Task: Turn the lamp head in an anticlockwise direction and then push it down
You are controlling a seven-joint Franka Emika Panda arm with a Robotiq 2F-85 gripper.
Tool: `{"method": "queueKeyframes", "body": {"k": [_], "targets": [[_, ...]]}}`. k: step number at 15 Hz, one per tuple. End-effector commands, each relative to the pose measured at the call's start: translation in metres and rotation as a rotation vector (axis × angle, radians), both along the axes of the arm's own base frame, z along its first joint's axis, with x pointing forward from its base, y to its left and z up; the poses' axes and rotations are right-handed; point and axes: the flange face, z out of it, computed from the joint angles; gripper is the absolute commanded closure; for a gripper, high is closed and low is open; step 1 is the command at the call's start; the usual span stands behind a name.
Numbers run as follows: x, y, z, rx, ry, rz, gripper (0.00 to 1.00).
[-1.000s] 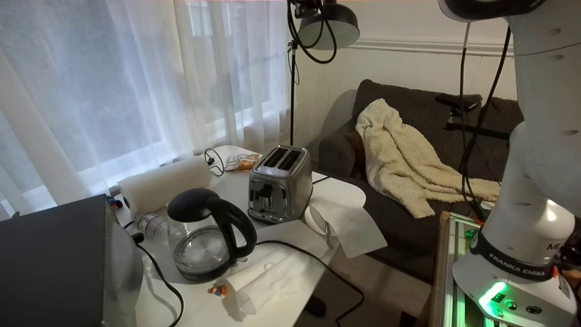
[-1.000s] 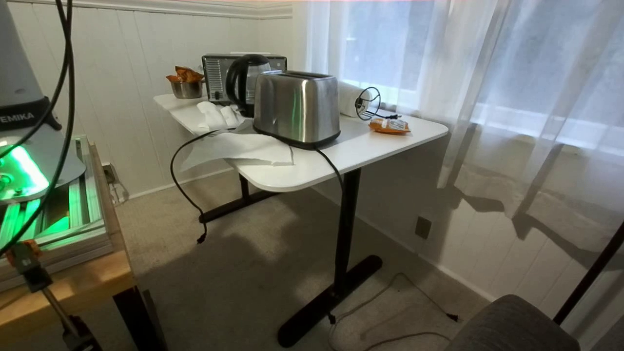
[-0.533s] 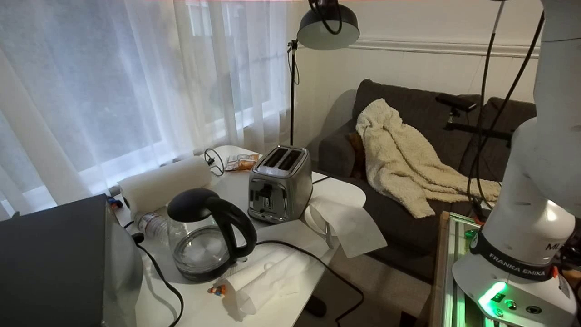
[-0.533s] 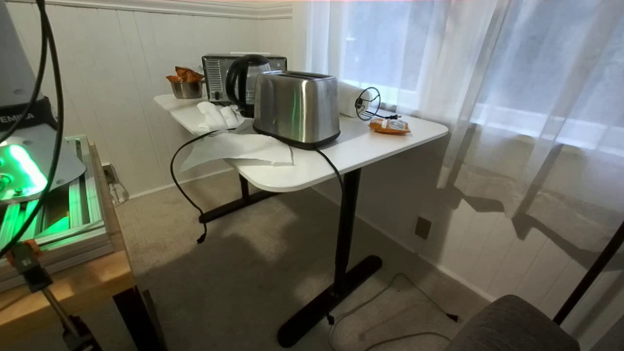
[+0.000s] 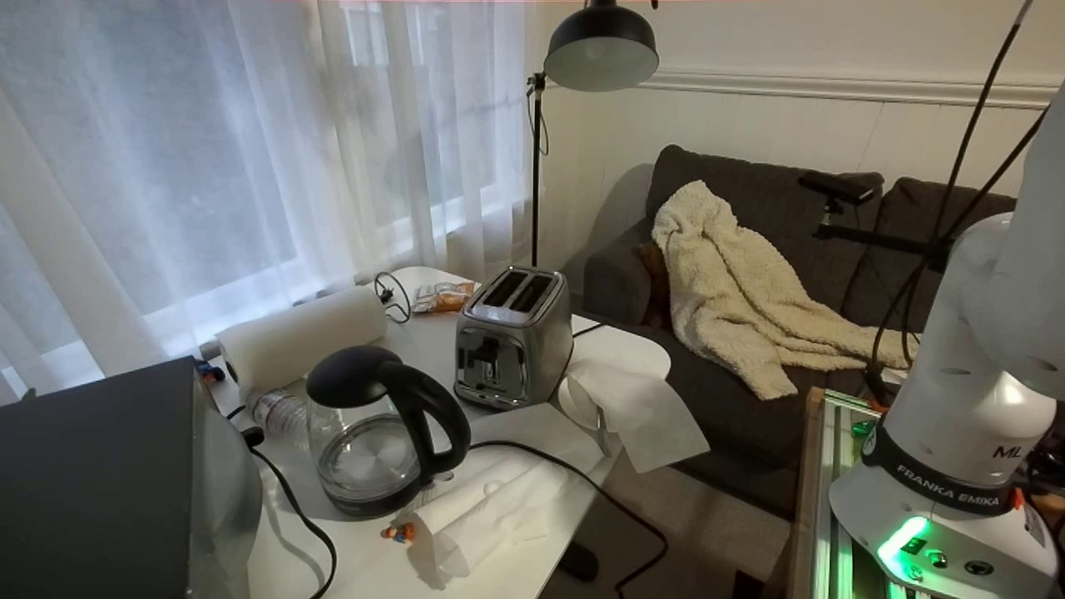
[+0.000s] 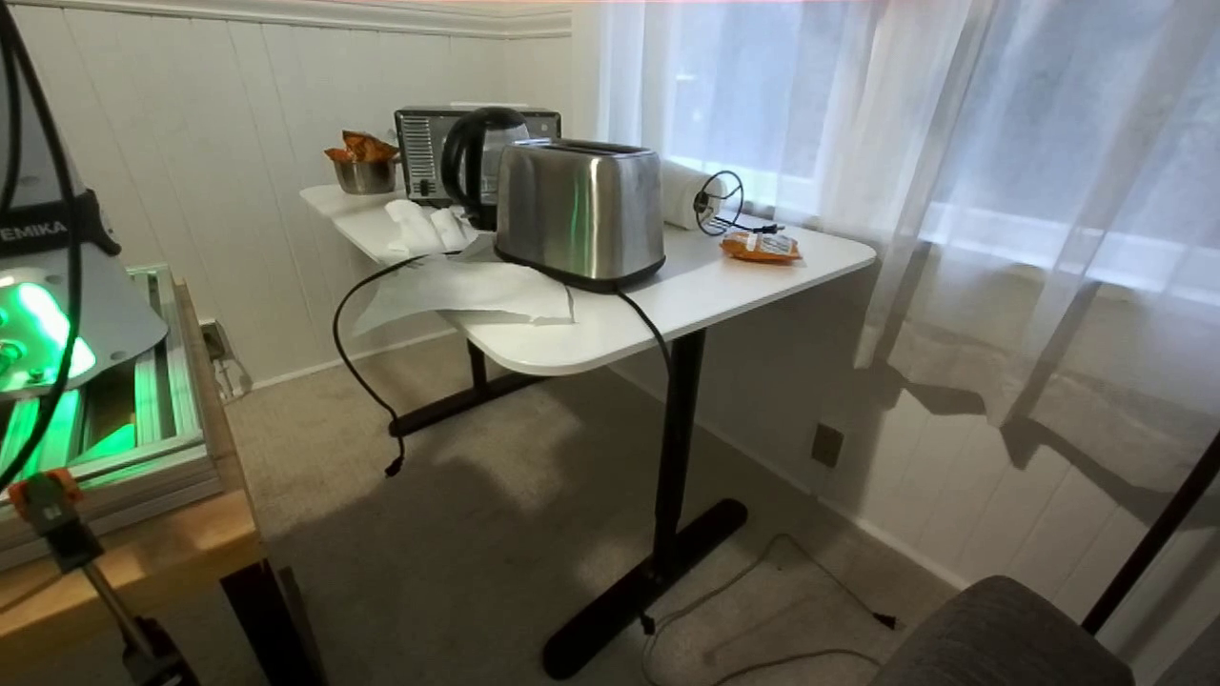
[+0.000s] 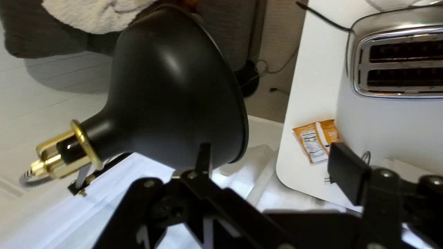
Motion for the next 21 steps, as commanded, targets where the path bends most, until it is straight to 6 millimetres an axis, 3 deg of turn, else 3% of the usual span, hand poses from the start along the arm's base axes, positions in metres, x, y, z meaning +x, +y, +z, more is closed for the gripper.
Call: {"method": "queueKeyframes", "body": {"k": [1, 7, 10, 11, 13, 21], "targets": [[-0.038, -0.049, -0.001, 0.202, -0.048, -0.020, 0.00], [-0.069, -0.118, -0.001, 0.469, -0.162, -0.140, 0.00], [-0.065, -0.159, -0.015, 0.567, -0.178, -0.276, 0.00], [-0.068, -0.143, -0.008, 0.508, -0.156, -0.202, 0.00], [-0.069, -0.161, -0.018, 0.535, -0.159, -0.253, 0.00], [-0.061, -0.164, -0.016, 0.588, -0.162, -0.270, 0.00]]}}
